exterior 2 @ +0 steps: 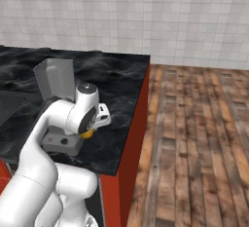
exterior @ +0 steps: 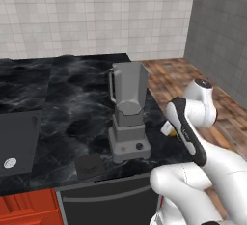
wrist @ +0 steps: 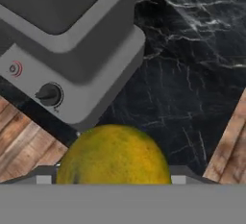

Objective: Open the blender lid, put the orange in the blender, close the lid, and start the blender.

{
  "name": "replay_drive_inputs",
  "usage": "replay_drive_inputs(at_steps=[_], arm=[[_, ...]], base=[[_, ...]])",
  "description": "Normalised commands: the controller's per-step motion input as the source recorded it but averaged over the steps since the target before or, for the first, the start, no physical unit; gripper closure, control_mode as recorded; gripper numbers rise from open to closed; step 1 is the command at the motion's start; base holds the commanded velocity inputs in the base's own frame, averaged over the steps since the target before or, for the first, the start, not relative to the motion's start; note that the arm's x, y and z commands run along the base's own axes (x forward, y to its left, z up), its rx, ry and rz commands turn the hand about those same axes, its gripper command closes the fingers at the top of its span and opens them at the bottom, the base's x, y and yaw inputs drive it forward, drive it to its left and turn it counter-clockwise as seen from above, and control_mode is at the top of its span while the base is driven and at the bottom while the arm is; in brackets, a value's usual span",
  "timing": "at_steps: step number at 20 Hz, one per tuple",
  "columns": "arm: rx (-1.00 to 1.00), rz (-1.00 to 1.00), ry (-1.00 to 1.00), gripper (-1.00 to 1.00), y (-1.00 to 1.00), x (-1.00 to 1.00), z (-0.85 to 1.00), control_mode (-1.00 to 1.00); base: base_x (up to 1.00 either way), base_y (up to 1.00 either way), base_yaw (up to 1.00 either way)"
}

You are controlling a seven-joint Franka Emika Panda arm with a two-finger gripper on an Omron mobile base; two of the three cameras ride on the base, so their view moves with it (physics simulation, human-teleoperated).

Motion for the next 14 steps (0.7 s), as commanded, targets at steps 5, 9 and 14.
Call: replay_drive_inputs(at_steps=[5, 9, 14], arm=[[0.00, -0.07, -0.25, 1.00, 0.00, -0.17, 1.00, -1.00], [0.00, -0.07, -0.18, 1.00, 0.00, -0.14, 1.00, -1.00], [0.00, -0.11, -0.16, 1.00, 0.00, -0.16, 1.00, -1.00]], base=[[0.00, 0.00, 0.00], [0.00, 0.00, 0.00], [0.00, 0.00, 0.00]])
